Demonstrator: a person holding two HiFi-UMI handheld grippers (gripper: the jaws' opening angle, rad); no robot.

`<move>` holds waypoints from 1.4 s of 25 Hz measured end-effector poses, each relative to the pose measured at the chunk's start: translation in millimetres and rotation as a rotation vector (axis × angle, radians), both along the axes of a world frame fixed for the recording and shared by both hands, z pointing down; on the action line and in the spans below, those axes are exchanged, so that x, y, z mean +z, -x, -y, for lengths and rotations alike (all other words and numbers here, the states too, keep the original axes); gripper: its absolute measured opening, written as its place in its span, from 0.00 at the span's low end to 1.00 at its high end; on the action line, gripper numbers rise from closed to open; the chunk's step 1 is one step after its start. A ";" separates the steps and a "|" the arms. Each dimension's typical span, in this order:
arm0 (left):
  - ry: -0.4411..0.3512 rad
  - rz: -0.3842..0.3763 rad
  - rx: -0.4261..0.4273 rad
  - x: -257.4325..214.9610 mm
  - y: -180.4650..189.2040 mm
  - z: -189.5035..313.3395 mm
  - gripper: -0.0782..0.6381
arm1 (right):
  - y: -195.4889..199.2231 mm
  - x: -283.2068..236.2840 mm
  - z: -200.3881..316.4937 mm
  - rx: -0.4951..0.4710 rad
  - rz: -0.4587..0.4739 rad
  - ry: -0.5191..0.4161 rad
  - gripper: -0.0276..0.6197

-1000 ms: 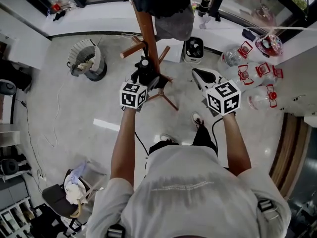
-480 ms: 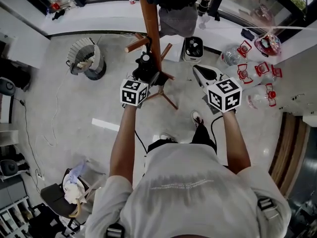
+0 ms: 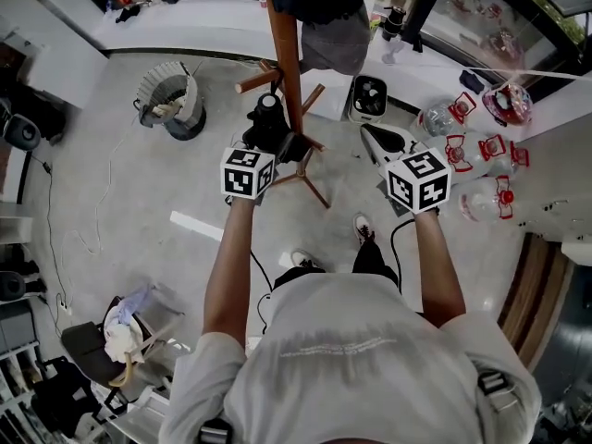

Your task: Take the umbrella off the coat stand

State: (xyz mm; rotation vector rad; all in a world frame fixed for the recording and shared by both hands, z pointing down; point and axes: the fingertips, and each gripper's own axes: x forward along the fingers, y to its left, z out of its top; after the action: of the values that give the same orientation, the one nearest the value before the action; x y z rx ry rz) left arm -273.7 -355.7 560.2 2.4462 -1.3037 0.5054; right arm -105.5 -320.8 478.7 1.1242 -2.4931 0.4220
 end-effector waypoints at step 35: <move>-0.186 0.055 -0.589 -128.0 47.4 -113.3 0.54 | 73.7 -87.9 21.4 -0.584 0.188 -0.187 0.08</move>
State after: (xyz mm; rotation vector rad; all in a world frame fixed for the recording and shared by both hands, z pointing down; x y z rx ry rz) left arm -321.1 -242.4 432.1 2.0331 -2.0635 0.3027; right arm -179.1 -342.2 390.7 0.3777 -2.9116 0.1307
